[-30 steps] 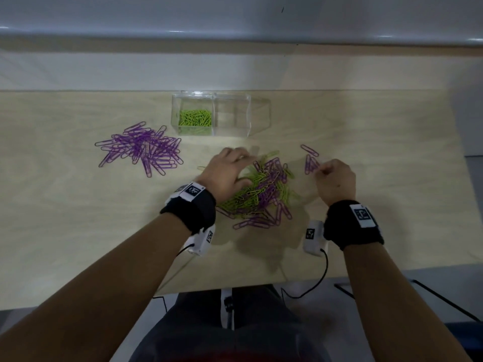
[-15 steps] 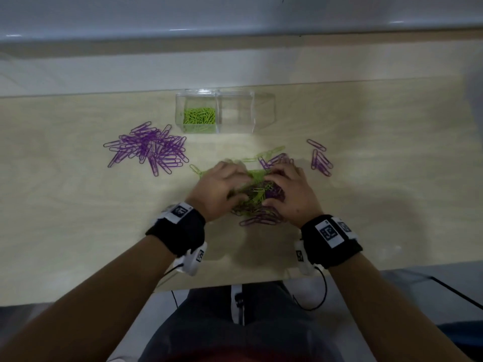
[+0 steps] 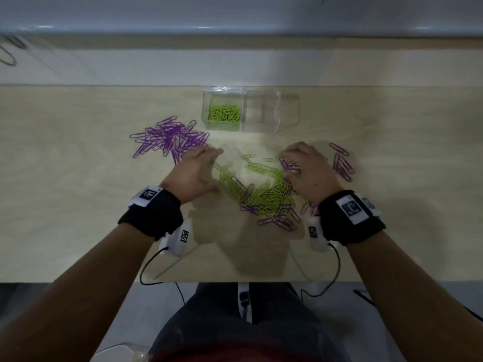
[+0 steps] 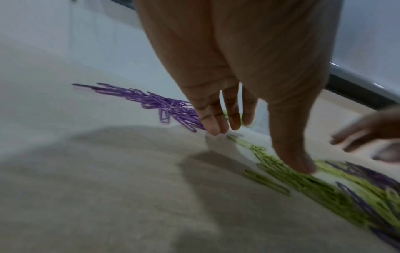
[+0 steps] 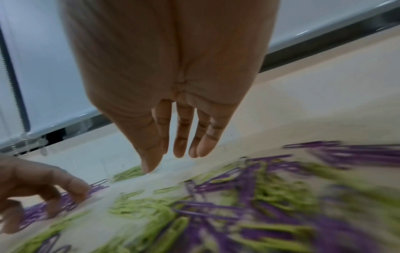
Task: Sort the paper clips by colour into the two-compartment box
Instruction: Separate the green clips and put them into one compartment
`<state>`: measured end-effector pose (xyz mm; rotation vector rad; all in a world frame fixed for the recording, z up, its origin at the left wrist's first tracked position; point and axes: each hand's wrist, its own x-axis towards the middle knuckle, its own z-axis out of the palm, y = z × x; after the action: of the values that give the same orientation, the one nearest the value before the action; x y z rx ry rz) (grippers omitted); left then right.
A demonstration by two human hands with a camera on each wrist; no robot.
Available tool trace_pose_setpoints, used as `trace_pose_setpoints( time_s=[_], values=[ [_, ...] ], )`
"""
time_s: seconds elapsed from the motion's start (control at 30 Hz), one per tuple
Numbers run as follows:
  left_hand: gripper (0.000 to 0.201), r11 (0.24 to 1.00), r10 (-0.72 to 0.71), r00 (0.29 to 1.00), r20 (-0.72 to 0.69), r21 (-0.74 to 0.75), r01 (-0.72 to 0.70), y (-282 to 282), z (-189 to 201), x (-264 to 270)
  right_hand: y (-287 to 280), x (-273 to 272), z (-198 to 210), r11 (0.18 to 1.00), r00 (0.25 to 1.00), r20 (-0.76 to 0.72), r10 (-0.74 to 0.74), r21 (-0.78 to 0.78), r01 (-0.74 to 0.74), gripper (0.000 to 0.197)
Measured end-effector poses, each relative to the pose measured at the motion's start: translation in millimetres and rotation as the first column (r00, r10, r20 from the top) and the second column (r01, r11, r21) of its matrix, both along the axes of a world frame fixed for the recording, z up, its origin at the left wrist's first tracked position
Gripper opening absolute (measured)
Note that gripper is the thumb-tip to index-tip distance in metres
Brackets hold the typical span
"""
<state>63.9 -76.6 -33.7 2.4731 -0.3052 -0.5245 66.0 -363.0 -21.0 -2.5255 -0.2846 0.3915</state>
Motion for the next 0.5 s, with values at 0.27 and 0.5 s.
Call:
trace_pose_setpoints(
  time_s=[0.27, 0.5],
  values=[
    [0.099, 0.975, -0.169, 0.985, 0.039, 0.150, 0.161, -26, -12, -8, 61, 28, -11, 0.958, 0.964, -0.136, 0.230, -0.142, -0.249, 0.070],
    [0.035, 0.998, -0.056, 0.987, 0.149, -0.031, 0.061, -27, -20, -18, 57, 14, -19, 0.958, 0.958, -0.109, 0.265, -0.081, -0.274, 0.031]
  ],
)
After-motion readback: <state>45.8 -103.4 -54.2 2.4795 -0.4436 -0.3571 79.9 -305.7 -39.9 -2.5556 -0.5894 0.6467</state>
